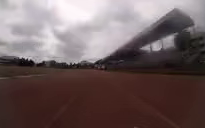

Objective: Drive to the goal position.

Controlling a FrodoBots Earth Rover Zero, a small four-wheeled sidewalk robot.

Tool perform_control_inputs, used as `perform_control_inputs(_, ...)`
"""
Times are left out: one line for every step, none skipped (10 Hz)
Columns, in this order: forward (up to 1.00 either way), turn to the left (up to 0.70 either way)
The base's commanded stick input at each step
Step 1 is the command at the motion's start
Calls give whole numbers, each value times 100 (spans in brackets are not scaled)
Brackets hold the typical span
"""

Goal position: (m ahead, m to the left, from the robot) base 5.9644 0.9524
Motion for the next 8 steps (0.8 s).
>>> perform_control_inputs(67, 0)
perform_control_inputs(67, 0)
perform_control_inputs(67, 0)
perform_control_inputs(67, 0)
perform_control_inputs(67, 0)
perform_control_inputs(67, 0)
perform_control_inputs(67, 0)
perform_control_inputs(67, 0)
